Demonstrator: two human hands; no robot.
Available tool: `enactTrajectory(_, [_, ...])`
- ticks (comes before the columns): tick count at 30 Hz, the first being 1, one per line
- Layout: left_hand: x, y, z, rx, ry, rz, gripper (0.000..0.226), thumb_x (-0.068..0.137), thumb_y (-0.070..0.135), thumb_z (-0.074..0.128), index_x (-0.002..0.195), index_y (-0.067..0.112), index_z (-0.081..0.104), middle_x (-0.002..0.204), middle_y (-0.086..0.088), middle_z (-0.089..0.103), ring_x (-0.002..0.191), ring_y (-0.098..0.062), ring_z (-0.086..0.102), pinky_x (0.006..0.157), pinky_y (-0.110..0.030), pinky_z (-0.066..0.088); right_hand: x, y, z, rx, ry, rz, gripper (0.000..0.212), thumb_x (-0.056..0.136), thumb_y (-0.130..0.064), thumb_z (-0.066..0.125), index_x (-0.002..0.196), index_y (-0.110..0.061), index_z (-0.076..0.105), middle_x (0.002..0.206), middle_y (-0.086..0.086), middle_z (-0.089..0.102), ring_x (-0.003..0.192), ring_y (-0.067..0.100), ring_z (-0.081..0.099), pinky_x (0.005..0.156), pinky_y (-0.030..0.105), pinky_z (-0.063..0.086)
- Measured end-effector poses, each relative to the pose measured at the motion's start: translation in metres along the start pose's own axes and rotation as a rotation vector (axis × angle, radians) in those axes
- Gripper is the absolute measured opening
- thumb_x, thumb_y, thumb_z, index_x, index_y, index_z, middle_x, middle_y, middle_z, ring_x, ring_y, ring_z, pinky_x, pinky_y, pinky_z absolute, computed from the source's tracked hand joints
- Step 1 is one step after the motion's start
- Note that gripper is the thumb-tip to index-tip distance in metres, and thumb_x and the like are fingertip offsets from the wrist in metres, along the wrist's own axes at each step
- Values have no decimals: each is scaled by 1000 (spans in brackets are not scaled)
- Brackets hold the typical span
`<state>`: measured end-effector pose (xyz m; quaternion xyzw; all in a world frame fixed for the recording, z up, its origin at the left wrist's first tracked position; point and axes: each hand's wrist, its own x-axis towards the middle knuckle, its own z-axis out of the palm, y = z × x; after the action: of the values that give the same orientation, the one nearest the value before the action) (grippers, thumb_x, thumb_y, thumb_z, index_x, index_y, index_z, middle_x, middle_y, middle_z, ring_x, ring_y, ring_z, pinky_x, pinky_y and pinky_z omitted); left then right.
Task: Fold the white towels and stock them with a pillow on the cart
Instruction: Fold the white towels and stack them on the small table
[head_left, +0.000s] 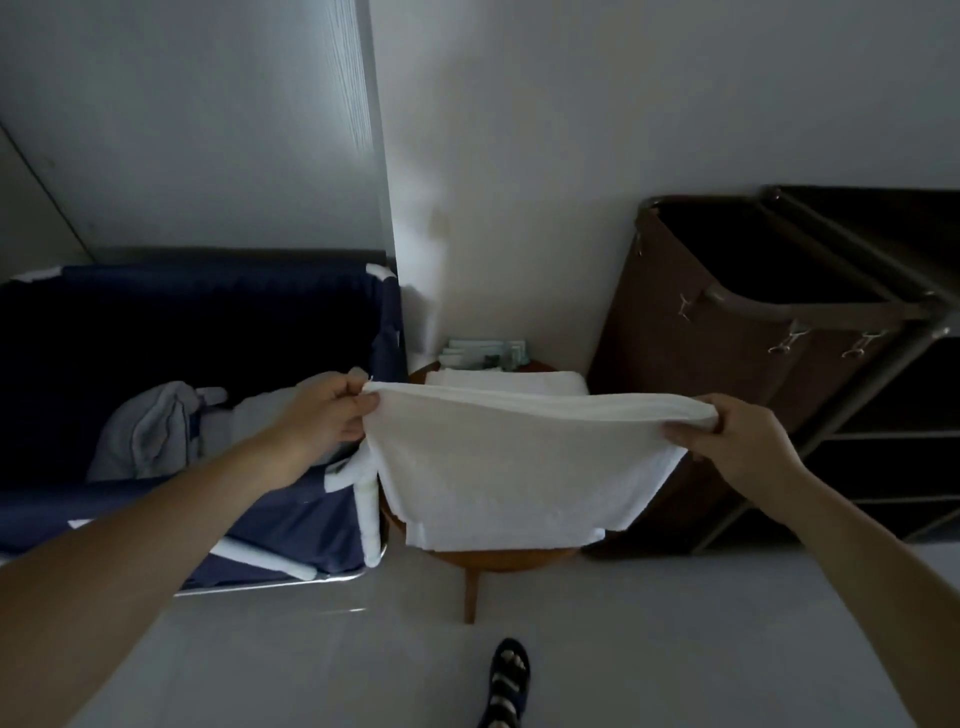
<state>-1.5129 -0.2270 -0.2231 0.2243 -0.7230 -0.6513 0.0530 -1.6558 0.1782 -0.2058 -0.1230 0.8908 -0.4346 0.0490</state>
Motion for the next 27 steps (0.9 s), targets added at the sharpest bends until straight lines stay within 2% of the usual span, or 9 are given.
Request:
enactTrajectory(4, [43, 2, 1, -12, -5, -37, 12, 97, 15, 60, 102, 4, 64, 88, -5, 76, 81, -17, 75, 62, -19, 56, 45, 7, 6, -7, -27, 9, 15, 80, -27, 82, 83, -32, 68, 80, -9, 70, 76, 6, 64, 62, 20, 43])
enactTrajectory(7, [94, -4, 12, 21, -14, -105, 16, 99, 17, 59, 107, 3, 63, 95, -10, 76, 90, -25, 75, 71, -31, 60, 94, 25, 22, 17, -88, 67, 13, 81, -26, 81, 87, -25, 70, 83, -5, 71, 79, 12, 66, 63, 24, 46])
enactTrajectory(11, [178, -32, 39, 90, 59, -227, 18, 99, 20, 58, 112, 9, 62, 101, -9, 75, 89, -25, 75, 79, -40, 60, 174, 66, 59, 157, -168, 234, 19, 83, -22, 78, 100, -17, 72, 95, 1, 75, 89, 18, 70, 71, 28, 53])
enactTrajectory(15, [260, -69, 66, 93, 113, -337, 13, 99, 19, 59, 105, 8, 62, 106, -15, 72, 93, -31, 71, 83, -44, 58, 243, 118, 109, 249, -230, 390, 23, 88, -22, 74, 109, -14, 68, 107, 5, 72, 98, 22, 68, 82, 35, 56])
enactTrajectory(18, [309, -111, 84, 124, 125, -428, 12, 99, 18, 59, 103, 8, 61, 111, -18, 68, 98, -34, 67, 90, -50, 56, 278, 161, 153, 267, -267, 518, 31, 92, -22, 70, 119, -9, 65, 113, 9, 69, 102, 29, 67, 94, 50, 54])
enactTrajectory(21, [331, -155, 100, 184, 138, -551, 28, 100, 27, 57, 121, 8, 60, 117, -12, 65, 105, -32, 63, 98, -51, 50, 287, 197, 183, 237, -239, 645, 19, 93, -27, 68, 109, -16, 65, 108, 9, 68, 99, 32, 66, 93, 56, 54])
enactTrajectory(23, [332, -177, 106, 178, 118, -602, 32, 99, 31, 58, 124, 12, 58, 113, -7, 65, 101, -28, 63, 92, -46, 52, 285, 215, 193, 217, -234, 691, 20, 92, -33, 69, 107, -19, 64, 106, 8, 69, 96, 32, 67, 89, 57, 55])
enactTrajectory(25, [331, -190, 107, 143, 109, -610, 21, 99, 32, 57, 115, 18, 60, 108, -3, 66, 95, -24, 63, 77, -38, 52, 284, 224, 197, 220, -227, 701, 21, 91, -34, 69, 104, -19, 66, 104, 8, 70, 94, 32, 67, 89, 57, 55])
enactTrajectory(27, [331, -190, 107, 125, 153, -586, 10, 100, 31, 53, 102, 26, 61, 102, 1, 65, 91, -20, 62, 70, -33, 46, 285, 222, 195, 234, -199, 702, 14, 92, -30, 69, 98, -17, 67, 99, 9, 71, 92, 33, 67, 89, 58, 54])
